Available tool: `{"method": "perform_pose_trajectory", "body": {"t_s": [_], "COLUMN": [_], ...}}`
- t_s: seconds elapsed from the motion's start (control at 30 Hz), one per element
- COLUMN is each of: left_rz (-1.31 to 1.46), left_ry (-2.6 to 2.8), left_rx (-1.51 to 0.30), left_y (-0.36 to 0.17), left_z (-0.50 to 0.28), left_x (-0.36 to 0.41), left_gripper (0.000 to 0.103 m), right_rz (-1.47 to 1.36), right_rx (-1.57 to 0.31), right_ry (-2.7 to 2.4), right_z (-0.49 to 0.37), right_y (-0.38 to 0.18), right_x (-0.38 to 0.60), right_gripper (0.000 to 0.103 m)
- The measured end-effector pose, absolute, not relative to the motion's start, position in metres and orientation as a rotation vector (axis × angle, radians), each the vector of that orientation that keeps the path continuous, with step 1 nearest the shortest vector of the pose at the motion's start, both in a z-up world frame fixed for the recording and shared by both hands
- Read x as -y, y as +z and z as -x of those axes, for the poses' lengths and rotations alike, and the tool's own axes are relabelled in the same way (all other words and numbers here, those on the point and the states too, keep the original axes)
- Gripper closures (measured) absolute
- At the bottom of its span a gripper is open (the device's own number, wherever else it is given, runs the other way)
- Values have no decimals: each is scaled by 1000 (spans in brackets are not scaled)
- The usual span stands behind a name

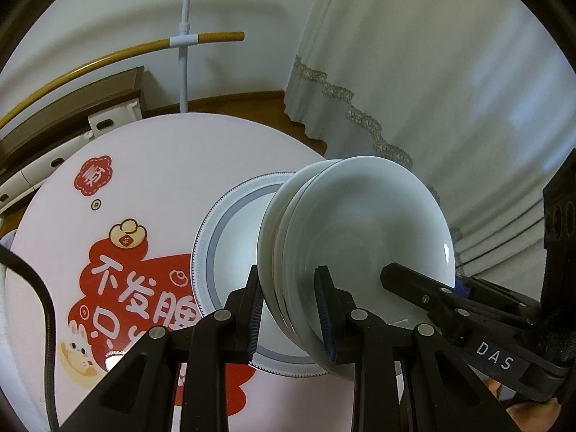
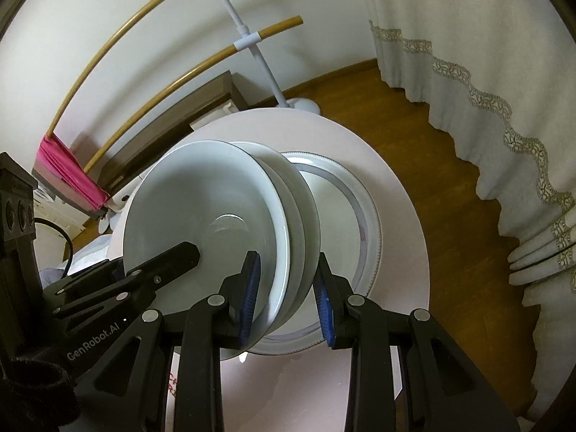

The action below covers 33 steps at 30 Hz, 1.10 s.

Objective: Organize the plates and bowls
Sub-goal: 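Carry the bowl stack over the grey-rimmed plate stack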

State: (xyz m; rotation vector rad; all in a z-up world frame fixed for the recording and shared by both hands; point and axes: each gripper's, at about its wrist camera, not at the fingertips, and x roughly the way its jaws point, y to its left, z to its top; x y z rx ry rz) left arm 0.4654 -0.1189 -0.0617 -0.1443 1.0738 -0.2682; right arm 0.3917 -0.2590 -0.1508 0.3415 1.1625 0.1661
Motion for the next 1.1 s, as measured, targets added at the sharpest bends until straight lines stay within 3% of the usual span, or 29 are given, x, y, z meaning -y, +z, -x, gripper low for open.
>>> {"method": "perform_pose_trajectory", "body": {"t_s": [1.1], "left_rz": [167], "left_ry": [-276], "left_rx": [-1144], "left_y": [-89], "left_z": [-494], "left_x": [120], "left_gripper": [79], "right_rz": [-341], "right_rx": [-1242], "right_ry": [147], "right_z": [-405], "right_y": [-171], "right_x": [252], "right_gripper": [73]}}
